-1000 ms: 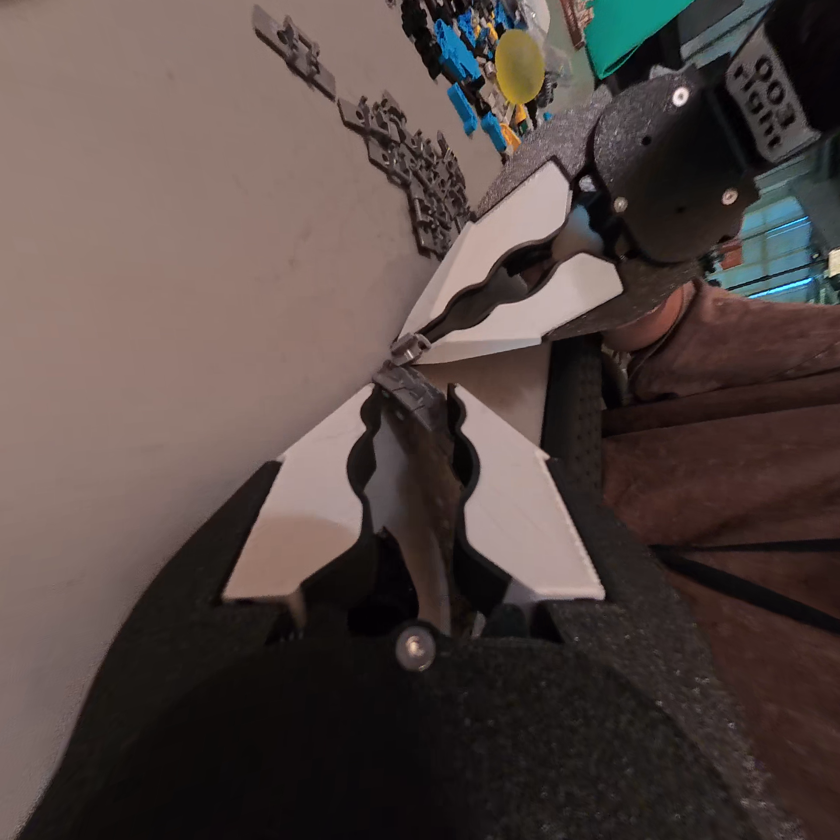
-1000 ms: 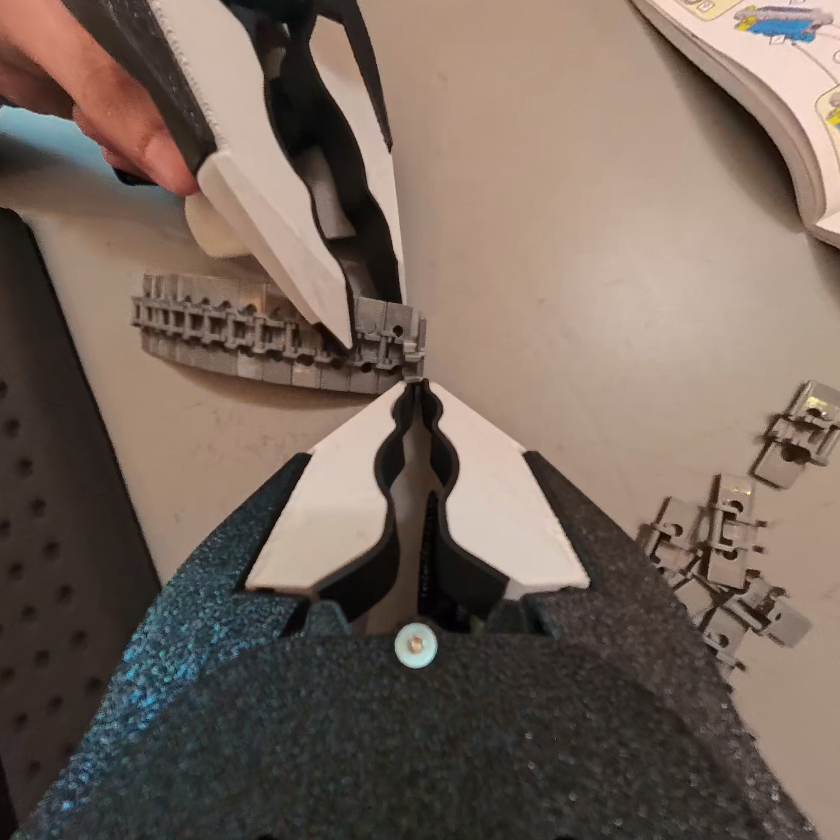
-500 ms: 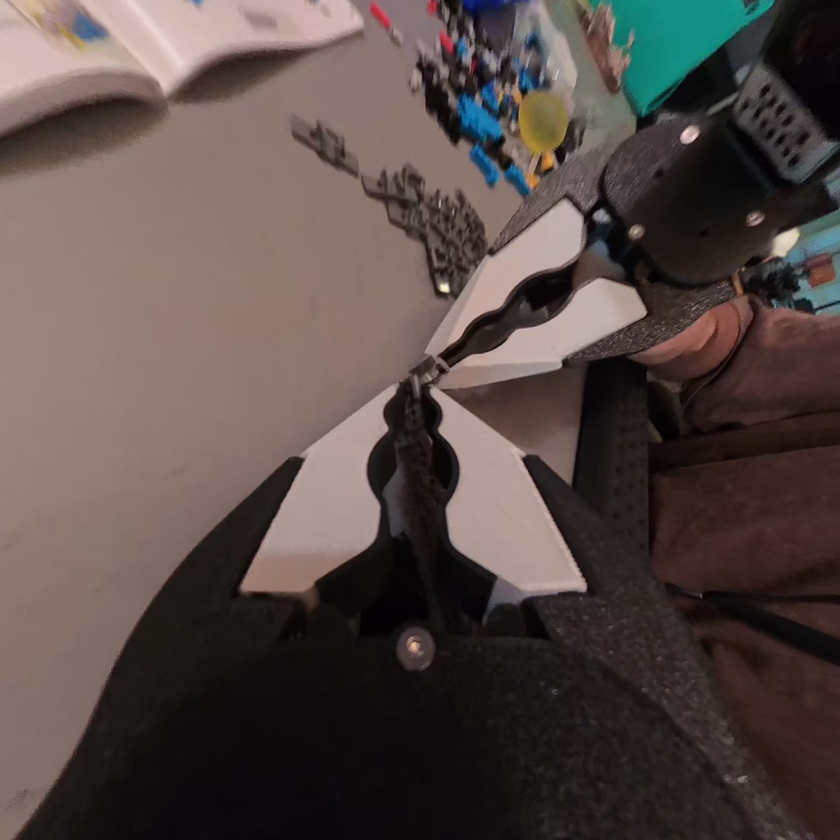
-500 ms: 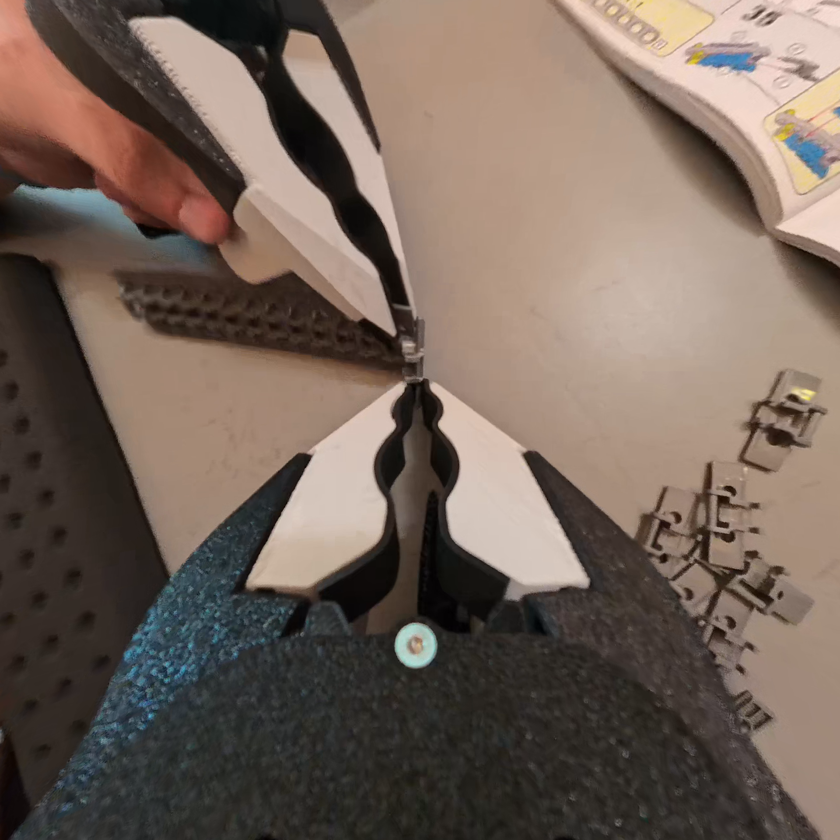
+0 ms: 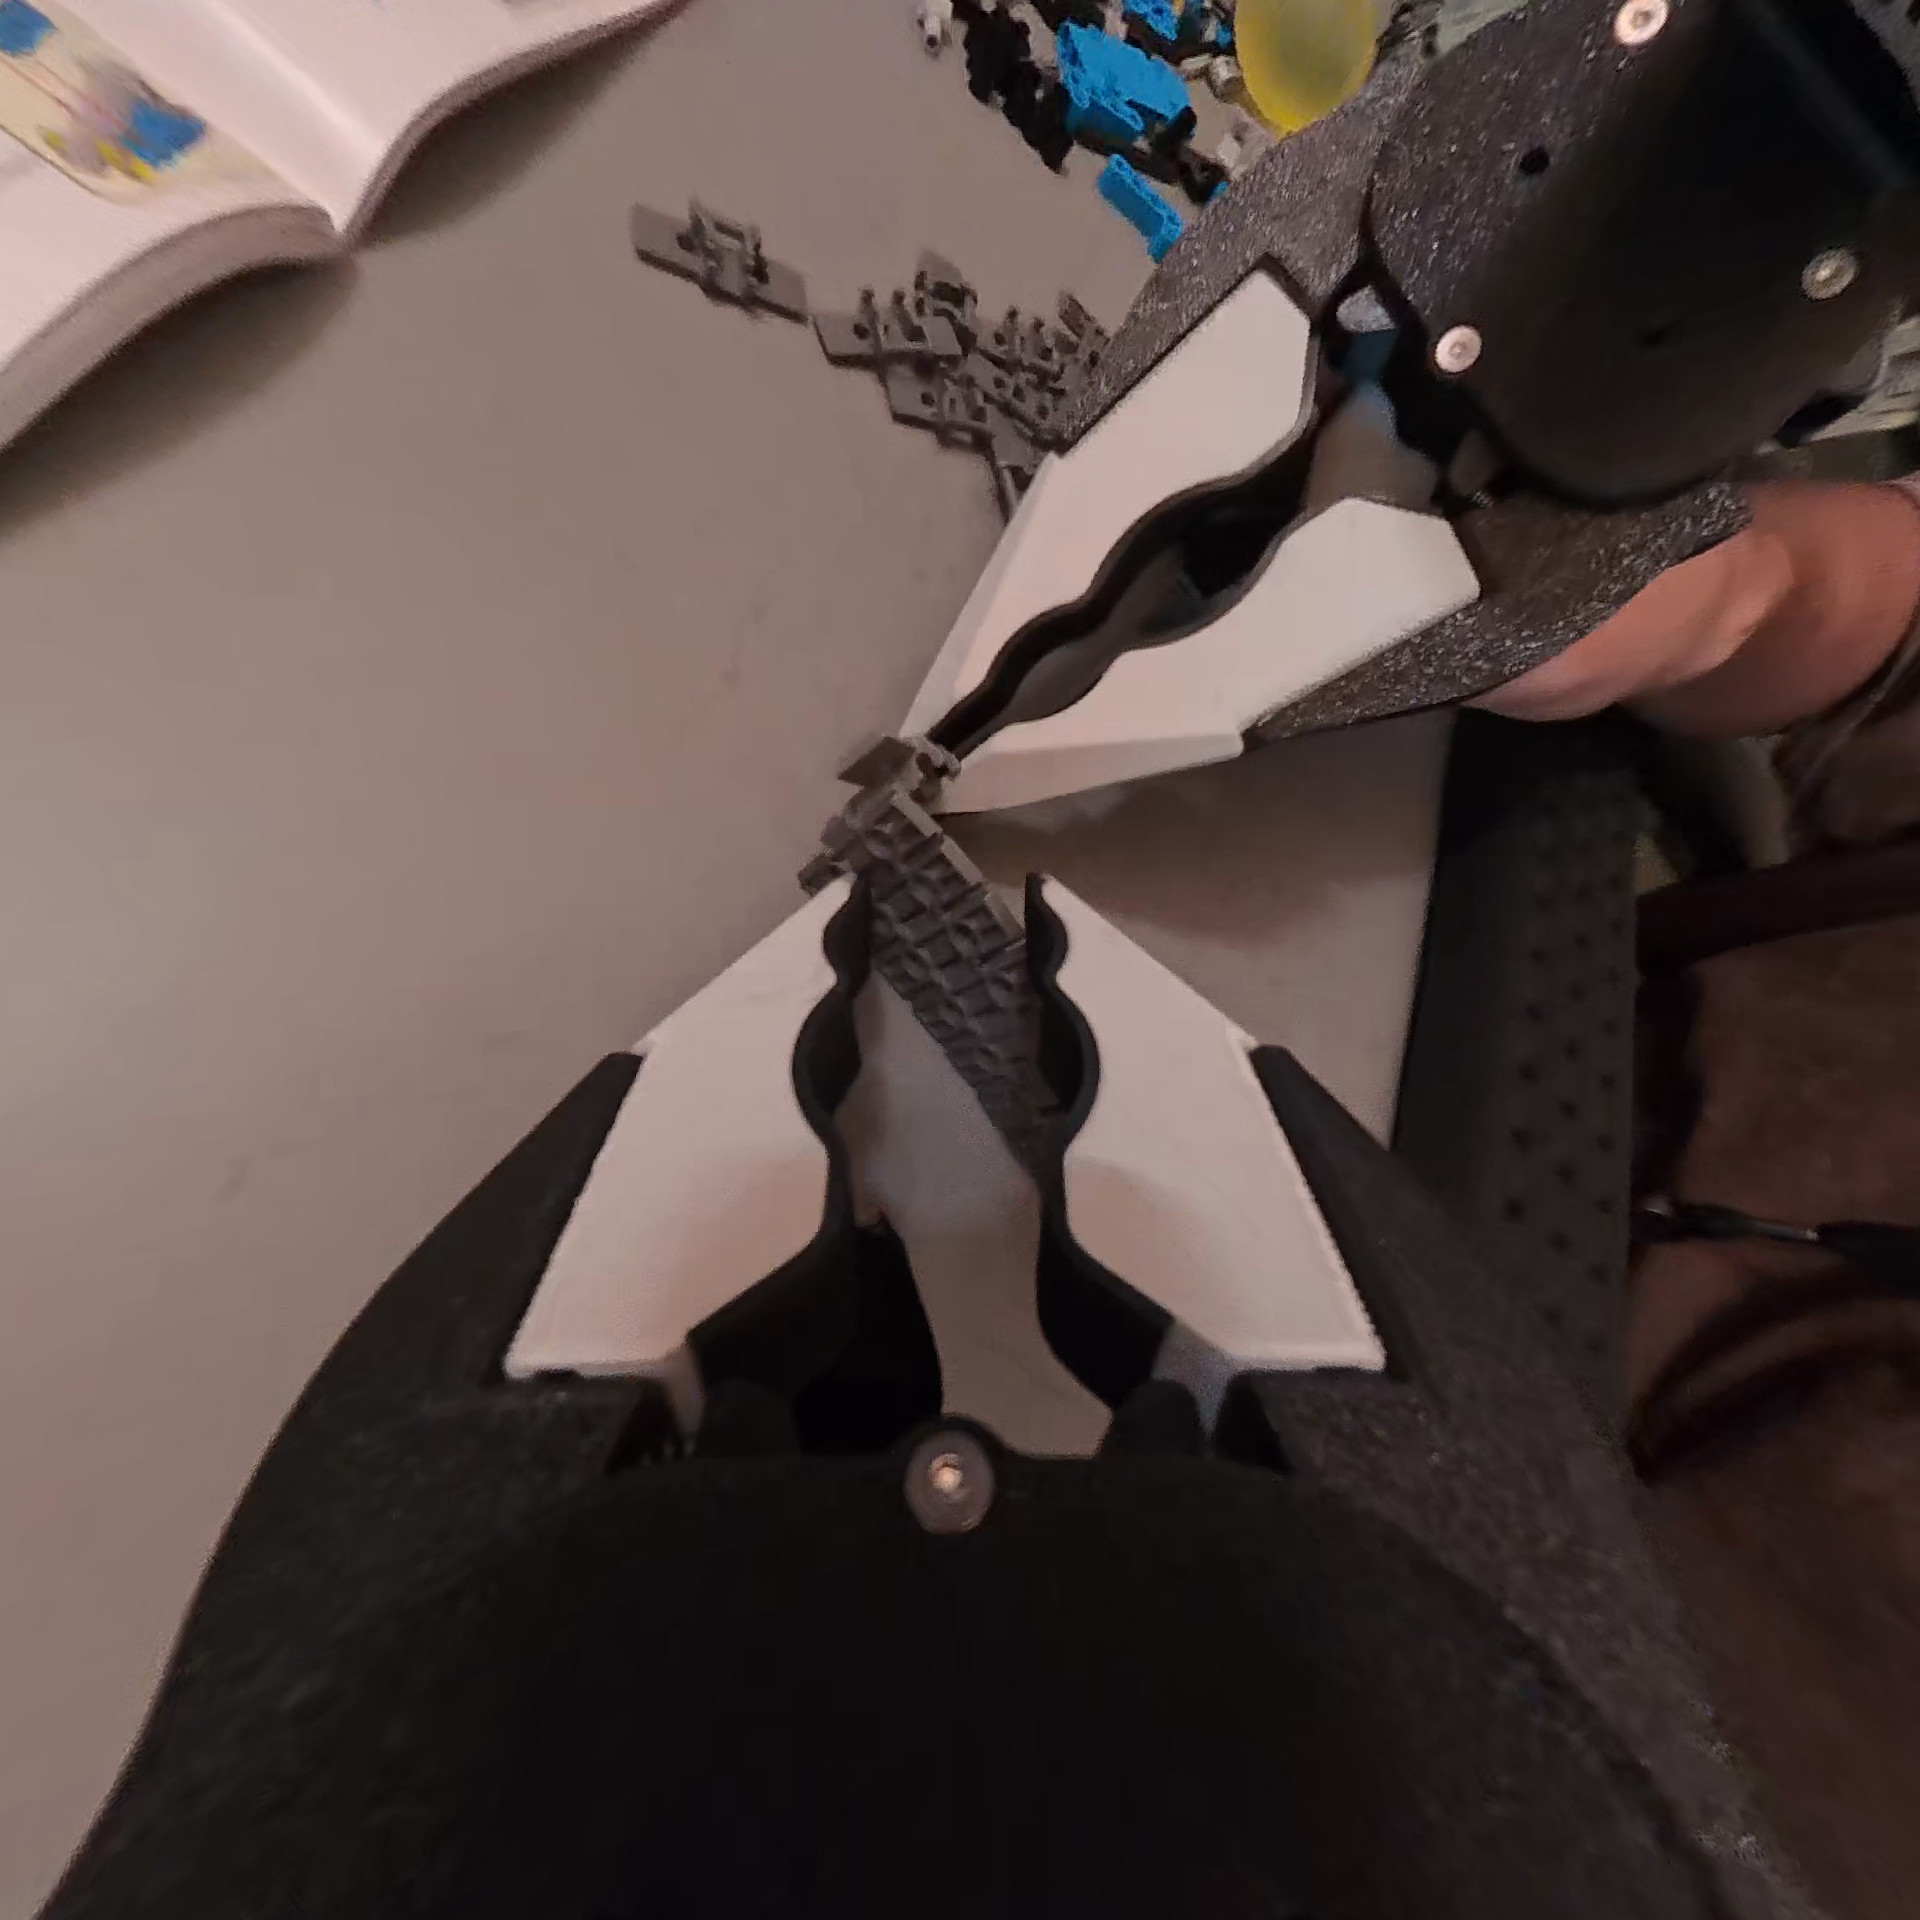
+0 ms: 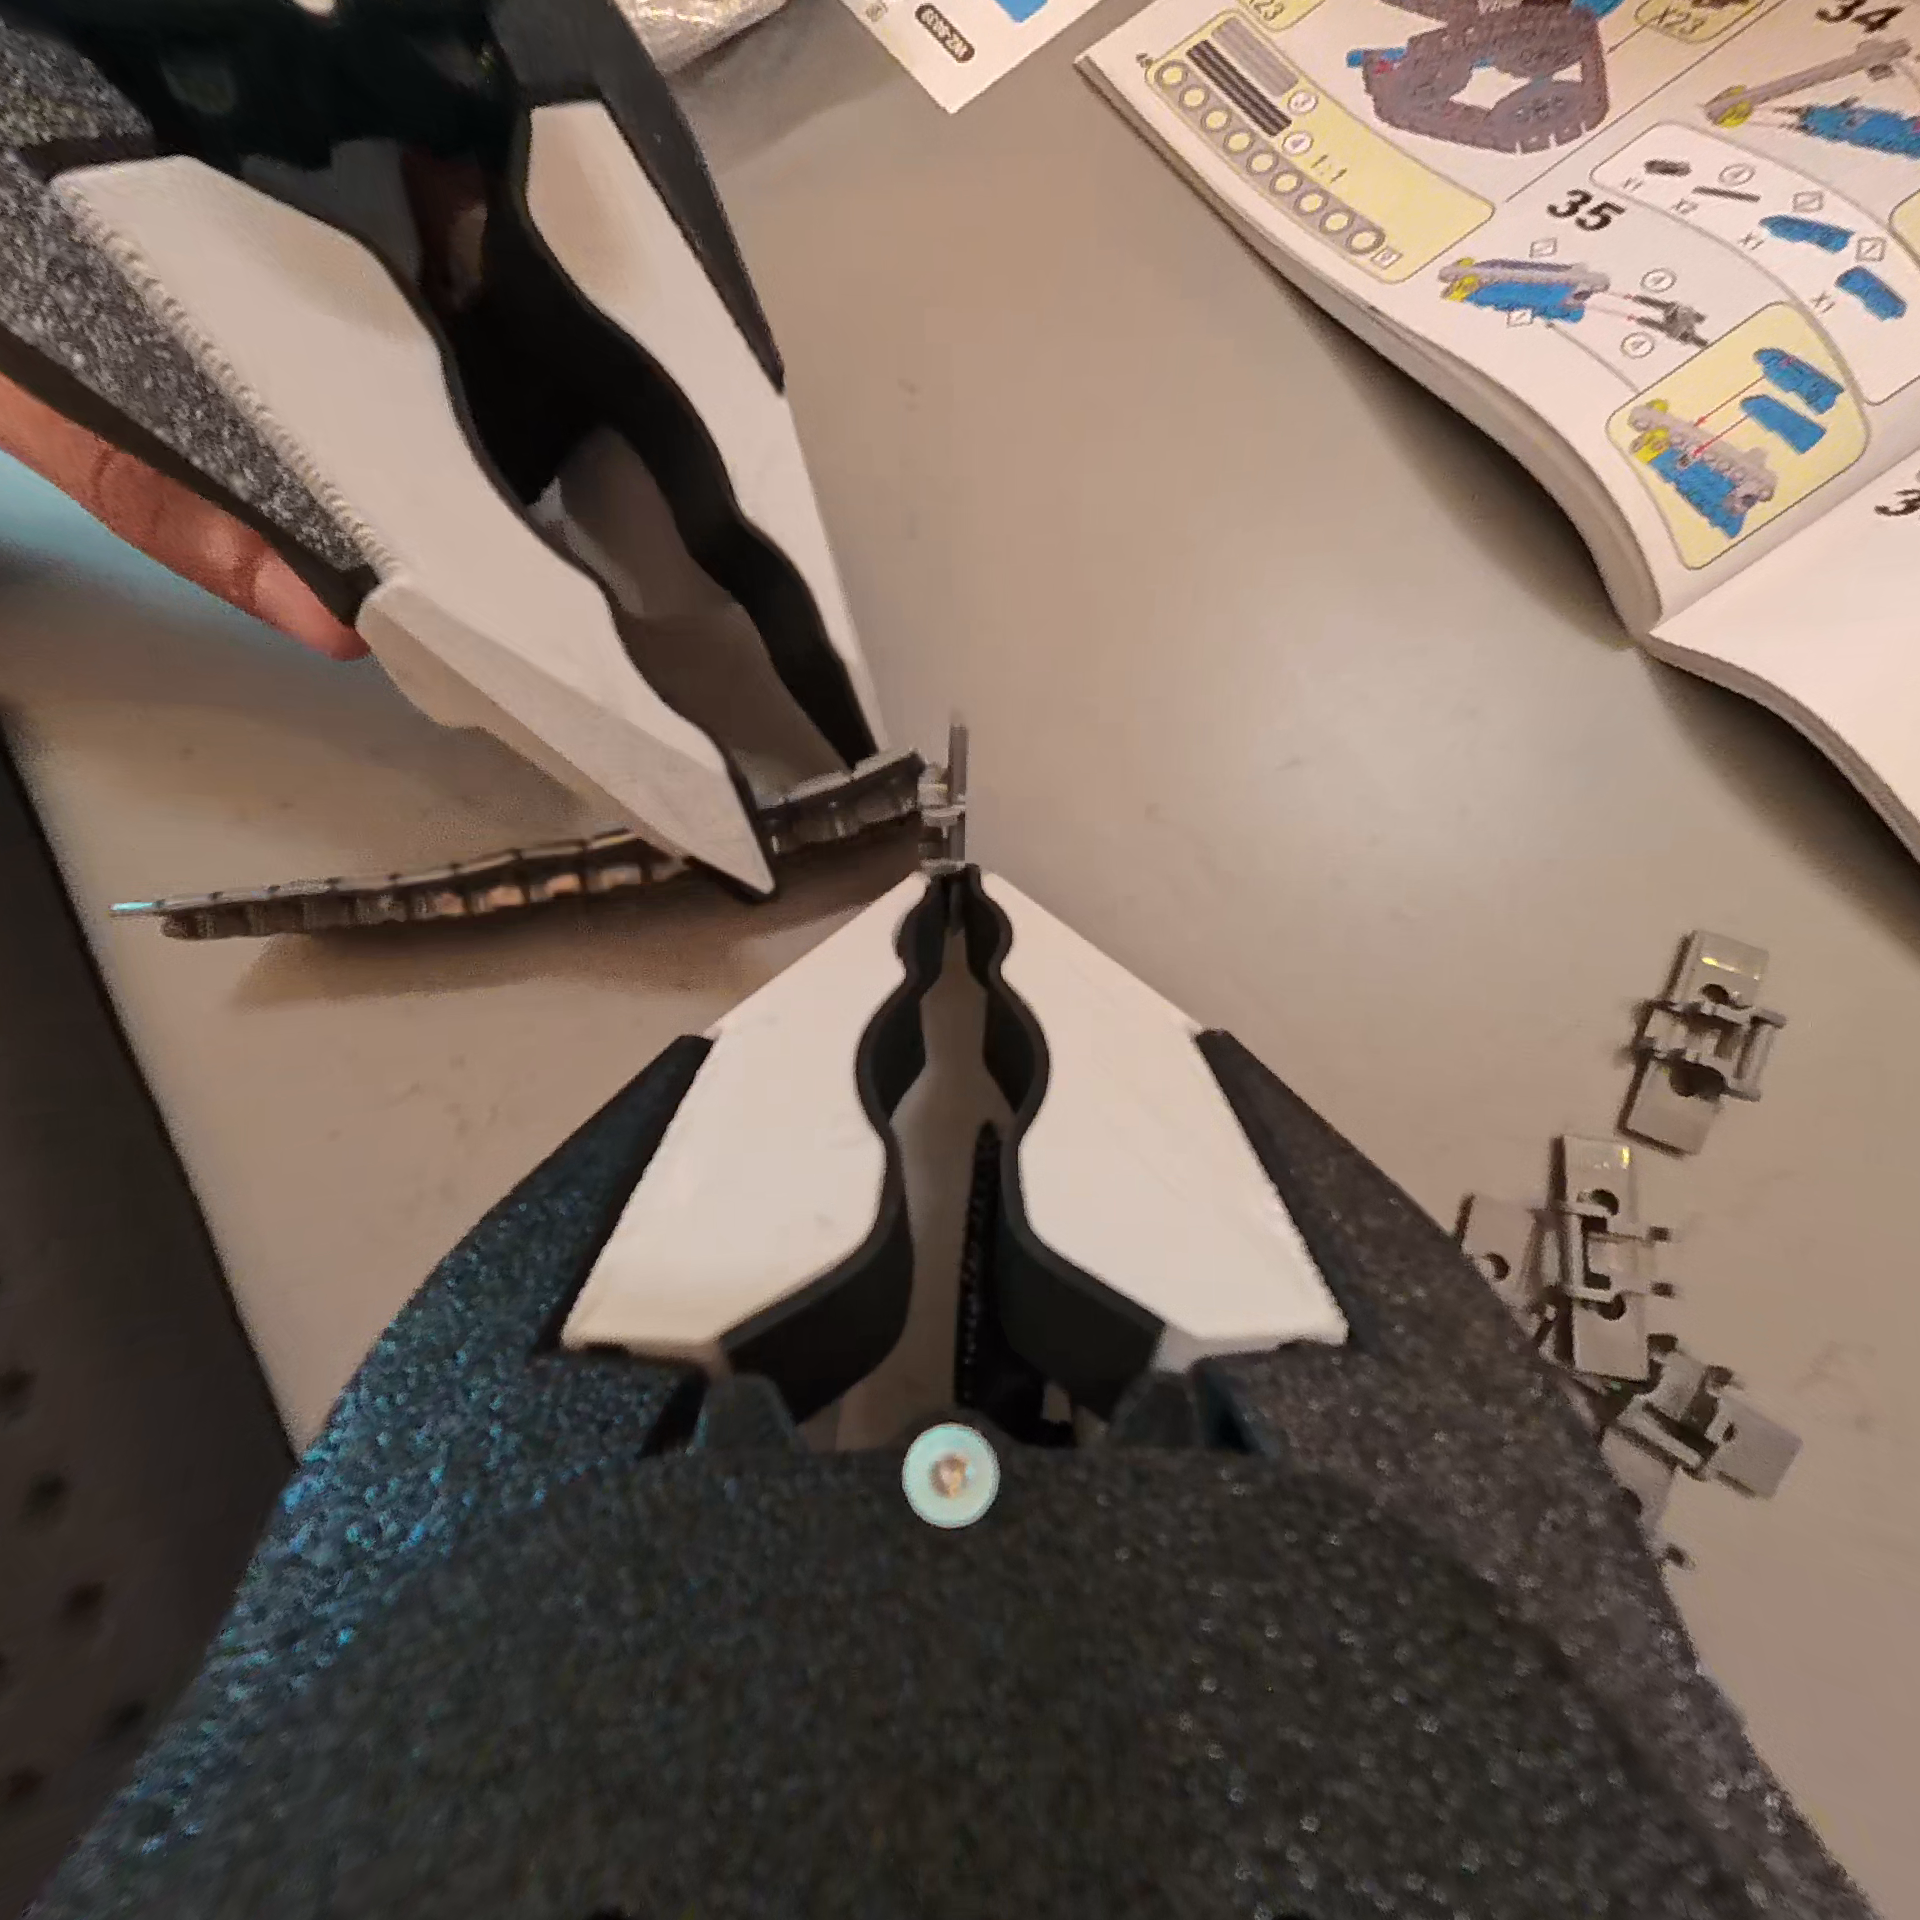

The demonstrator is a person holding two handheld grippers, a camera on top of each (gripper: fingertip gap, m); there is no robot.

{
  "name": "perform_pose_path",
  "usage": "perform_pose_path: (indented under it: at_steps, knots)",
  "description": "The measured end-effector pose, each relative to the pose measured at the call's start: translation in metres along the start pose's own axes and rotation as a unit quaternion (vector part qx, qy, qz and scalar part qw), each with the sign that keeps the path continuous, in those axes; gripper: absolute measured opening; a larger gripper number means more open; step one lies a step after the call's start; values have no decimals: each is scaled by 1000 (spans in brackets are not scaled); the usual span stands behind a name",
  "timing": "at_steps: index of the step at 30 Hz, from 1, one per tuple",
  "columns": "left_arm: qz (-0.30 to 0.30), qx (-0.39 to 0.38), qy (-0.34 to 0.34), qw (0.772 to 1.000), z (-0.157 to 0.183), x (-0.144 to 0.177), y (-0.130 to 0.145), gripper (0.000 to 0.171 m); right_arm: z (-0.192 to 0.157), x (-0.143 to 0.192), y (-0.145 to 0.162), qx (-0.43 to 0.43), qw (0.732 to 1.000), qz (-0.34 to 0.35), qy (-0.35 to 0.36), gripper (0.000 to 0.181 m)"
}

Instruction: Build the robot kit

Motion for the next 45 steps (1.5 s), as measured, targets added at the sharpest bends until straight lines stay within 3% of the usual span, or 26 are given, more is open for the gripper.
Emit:
perform_pose_path:
  at_steps: [7, 19, 23, 28, 31, 34, 38, 42, 45]
  knots:
    - [0, -19, -33, 999, 1, 3, -2, 24, -1, 0, -1, 12, 1000, 8, -3, 3]
    - [16, 48, 21, 999, -8, 7, 0, 27, 0, -4, -3, 43, 999, 23, 15, 3]
    - [25, 48, 36, 998, -5, 5, -2, 41, 3, -5, -4, 58, 998, 28, 23, 3]
    - [30, 45, 22, 998, -5, 5, -3, 43, 2, -6, -6, 68, 997, 35, 23, 3]
    - [28, 41, -8, 999, -8, 9, -4, 59, 0, -7, -6, 74, 996, 34, 22, 3]
    - [14, 36, -31, 999, -10, 12, -2, 59, -1, -8, -7, 77, 996, 37, 23, 3]
    - [11, 52, -35, 998, -14, 5, 1, 51, 0, -8, -7, 74, 996, 39, 22, 3]
    - [23, 39, -46, 998, -17, 4, 2, 10, 1, -8, -8, 75, 996, 42, 25, 3]
    - [28, 35, -41, 998, -17, 5, 2, 9, 2, -7, -9, 73, 996, 50, 25, 3]
Point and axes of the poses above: each gripper's, where its closed fingertips meet, x back along the fingers, y out of its underside, z = x × y across the jaws, the point moved 7 cm from there along x, back along the fingers, and after that the axes turned 6 degrees about y, right-handed, at the moved point
